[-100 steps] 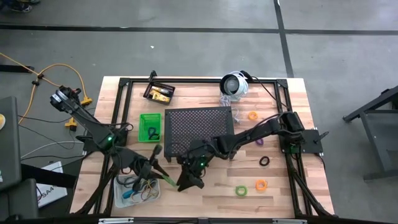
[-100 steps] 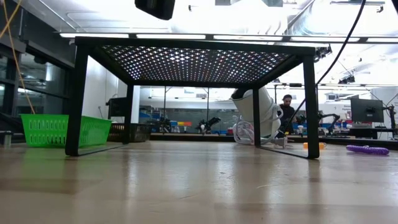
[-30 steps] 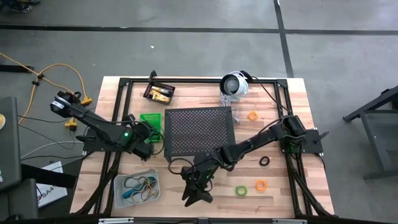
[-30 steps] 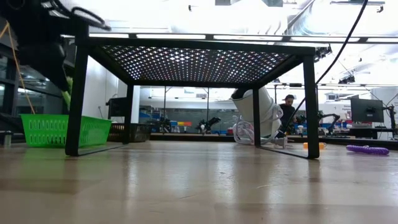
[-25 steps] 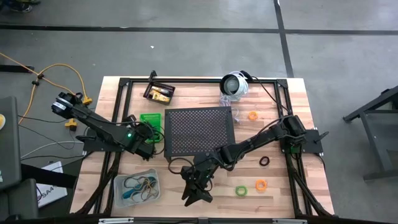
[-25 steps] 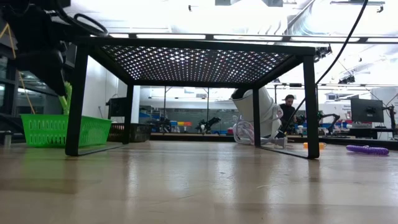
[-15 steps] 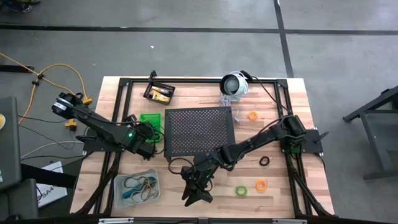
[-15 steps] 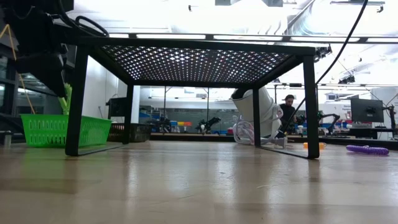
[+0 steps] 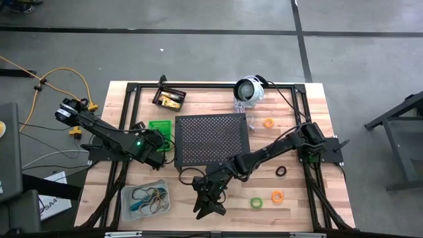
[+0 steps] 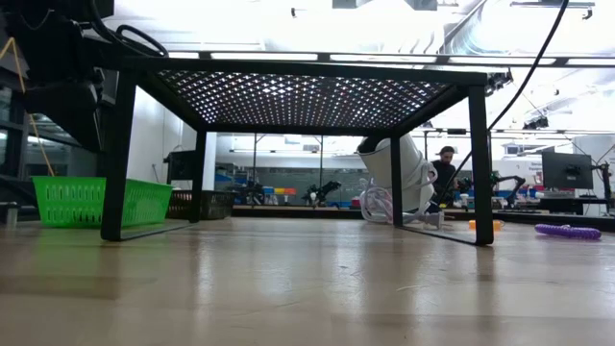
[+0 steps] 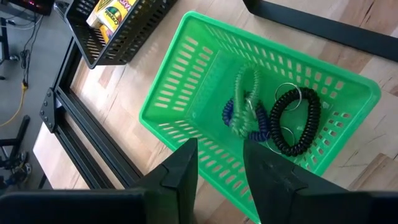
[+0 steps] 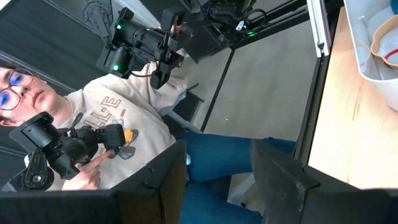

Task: Pick & Place Office Desk Supplies
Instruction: Put the green spring keychain into the green bin

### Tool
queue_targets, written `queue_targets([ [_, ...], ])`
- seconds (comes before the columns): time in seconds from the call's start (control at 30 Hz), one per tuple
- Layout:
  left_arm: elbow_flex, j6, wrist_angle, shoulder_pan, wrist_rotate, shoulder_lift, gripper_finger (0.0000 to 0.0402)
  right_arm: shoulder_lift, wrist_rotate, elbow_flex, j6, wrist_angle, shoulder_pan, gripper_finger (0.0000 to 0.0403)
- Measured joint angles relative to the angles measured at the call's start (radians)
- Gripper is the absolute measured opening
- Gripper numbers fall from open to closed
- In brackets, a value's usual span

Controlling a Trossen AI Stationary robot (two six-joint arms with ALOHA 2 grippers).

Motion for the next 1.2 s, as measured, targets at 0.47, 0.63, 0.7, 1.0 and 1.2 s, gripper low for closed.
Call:
queue_targets([
  [0.47,0.000,0.023,0.000,0.000,0.012,0.000,0.0122,0.000,0.000,0.000,-0.003,0.000,0.000,0.0166],
  [0.63,0.043,0.059,0.000,0.000,0.084,0.000,0.0122,0.000,-0.019,0.000,-0.003,0.000,0.000,0.0166],
  [0.7,0.075,0.074,-0.001,-0.002,0.102,0.000,0.0122,0.000,-0.020,0.000,-0.004,0.000,-0.003,0.0166],
  [1.0,0.265,0.179,0.003,-0.045,0.124,0.000,0.0122,0.000,-0.026,0.000,-0.007,-0.008,-0.003,0.0166],
  [1.2,0.363,0.211,0.004,-0.085,0.125,0.000,0.0122,0.000,-0.025,0.000,-0.027,-0.060,-0.002,0.0166],
])
